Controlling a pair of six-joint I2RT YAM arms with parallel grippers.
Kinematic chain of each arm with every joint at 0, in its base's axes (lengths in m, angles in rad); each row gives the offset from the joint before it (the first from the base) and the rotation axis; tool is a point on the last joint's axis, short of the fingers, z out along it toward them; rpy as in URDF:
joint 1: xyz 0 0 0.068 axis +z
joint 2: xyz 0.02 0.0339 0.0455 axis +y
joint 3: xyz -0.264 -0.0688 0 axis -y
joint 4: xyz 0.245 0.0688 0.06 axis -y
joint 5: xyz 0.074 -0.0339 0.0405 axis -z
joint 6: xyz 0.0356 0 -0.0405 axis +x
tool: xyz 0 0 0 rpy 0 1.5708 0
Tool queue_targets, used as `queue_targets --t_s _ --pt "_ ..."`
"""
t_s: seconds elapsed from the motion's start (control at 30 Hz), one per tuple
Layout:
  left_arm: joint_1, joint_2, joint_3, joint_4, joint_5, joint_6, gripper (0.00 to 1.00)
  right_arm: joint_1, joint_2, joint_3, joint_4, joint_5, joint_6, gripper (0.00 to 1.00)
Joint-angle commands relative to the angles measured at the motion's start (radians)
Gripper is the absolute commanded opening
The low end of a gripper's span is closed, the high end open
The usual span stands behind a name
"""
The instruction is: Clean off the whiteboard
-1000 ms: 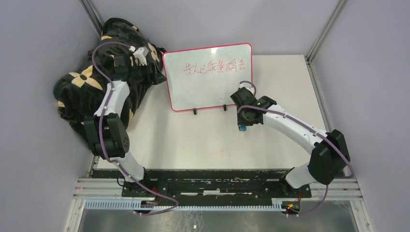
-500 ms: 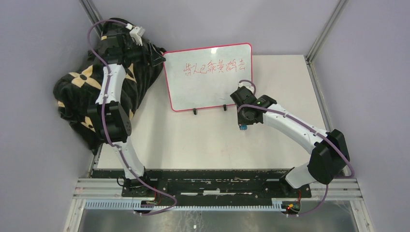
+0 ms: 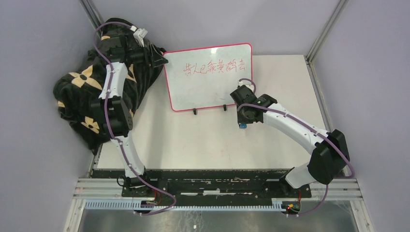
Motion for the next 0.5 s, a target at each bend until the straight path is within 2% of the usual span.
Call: queue_targets --t_s 0.0,0.17,0.3,0.47 --pt "0.001 0.019 0.041 0.067 0.083 -0.018 0.79 0.001 -0.006 0.05 0.012 0.032 -0.003 0.01" --pt "0.001 0.051 0.059 0.11 0.099 -0.05 0.77 0.002 -0.005 0.061 0.008 0.036 -0.005 0.01" --pt "-0.002 0.079 0.083 0.122 0.11 -0.069 0.71 0.002 -0.007 0.063 0.006 0.041 -0.002 0.01" --pt "-0.011 0.094 0.11 0.125 0.116 -0.08 0.7 0.001 -0.007 0.063 0.002 0.042 0.001 0.01"
